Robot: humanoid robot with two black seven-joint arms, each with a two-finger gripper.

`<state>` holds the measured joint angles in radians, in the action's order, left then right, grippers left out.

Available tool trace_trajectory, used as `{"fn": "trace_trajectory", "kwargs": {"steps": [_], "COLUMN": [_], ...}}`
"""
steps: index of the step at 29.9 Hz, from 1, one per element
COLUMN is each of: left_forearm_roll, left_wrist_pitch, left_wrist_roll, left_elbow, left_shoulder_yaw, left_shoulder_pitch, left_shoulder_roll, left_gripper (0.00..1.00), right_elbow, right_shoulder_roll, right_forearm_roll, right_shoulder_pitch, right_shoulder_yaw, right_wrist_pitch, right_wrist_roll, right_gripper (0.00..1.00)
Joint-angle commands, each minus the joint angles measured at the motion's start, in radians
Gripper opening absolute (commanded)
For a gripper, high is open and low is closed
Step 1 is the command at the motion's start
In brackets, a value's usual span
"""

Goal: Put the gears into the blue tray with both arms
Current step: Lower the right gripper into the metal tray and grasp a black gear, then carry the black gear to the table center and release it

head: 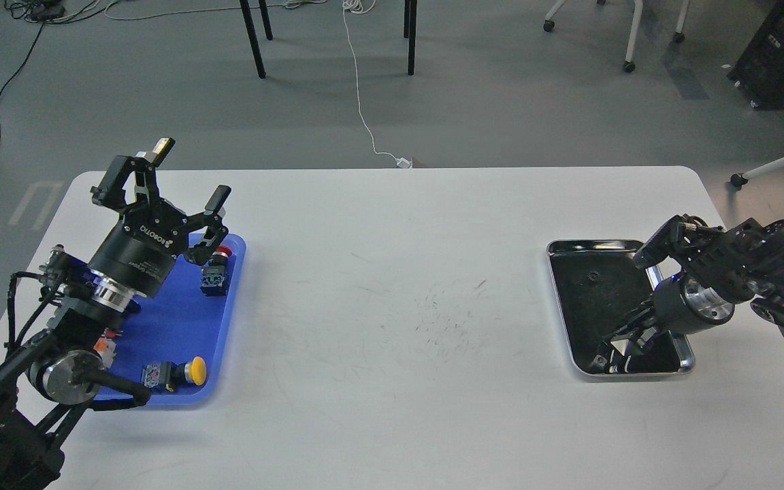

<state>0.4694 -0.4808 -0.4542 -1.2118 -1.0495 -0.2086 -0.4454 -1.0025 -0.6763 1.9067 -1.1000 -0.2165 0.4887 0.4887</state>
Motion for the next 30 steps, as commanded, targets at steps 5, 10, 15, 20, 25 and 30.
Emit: {"fn": "trace_trajectory", "kwargs": {"steps": [5, 10, 15, 20, 25, 30], "left_forearm_roll": [0.000, 0.000, 0.000, 0.000, 0.000, -0.002], "left_wrist_pitch": [0.001, -0.001, -0.001, -0.001, -0.008, -0.008], "left_wrist_roll": [0.000, 0.000, 0.000, 0.000, 0.000, -0.001], "left_elbow": [0.000, 0.000, 0.000, -0.002, -0.002, -0.003], "left_shoulder_yaw": [-0.001, 0.000, -0.001, -0.001, -0.003, -0.004], "left_shoulder_pitch": [0.000, 0.000, 0.000, 0.000, 0.000, 0.000], "left_shoulder_roll": [0.001, -0.001, -0.001, -0.004, -0.007, -0.009], "left_gripper": [0.98, 0.98, 0.98, 0.98, 0.98, 0.98], "right_elbow": [0.001, -0.001, -0.011, -0.060, -0.064, -0.053], "right_shoulder_roll": [0.003, 0.000, -0.005, -0.017, 0.042, 0.187], "right_forearm_roll": [0.000, -0.001, -0.006, -0.020, -0.087, -0.127], "right_shoulder_pitch": [0.000, 0.000, -0.014, -0.090, -0.187, -0.209], "right_shoulder_yaw": [0.000, 0.000, 0.008, 0.019, 0.037, 0.031], "right_wrist_pitch": [0.000, 0.000, 0.000, 0.000, 0.000, 0.000], "right_wrist_roll": [0.000, 0.000, 0.000, 0.000, 0.000, 0.000], "right_gripper": [0.33, 0.22, 0.19, 0.19, 0.19, 0.19]}}
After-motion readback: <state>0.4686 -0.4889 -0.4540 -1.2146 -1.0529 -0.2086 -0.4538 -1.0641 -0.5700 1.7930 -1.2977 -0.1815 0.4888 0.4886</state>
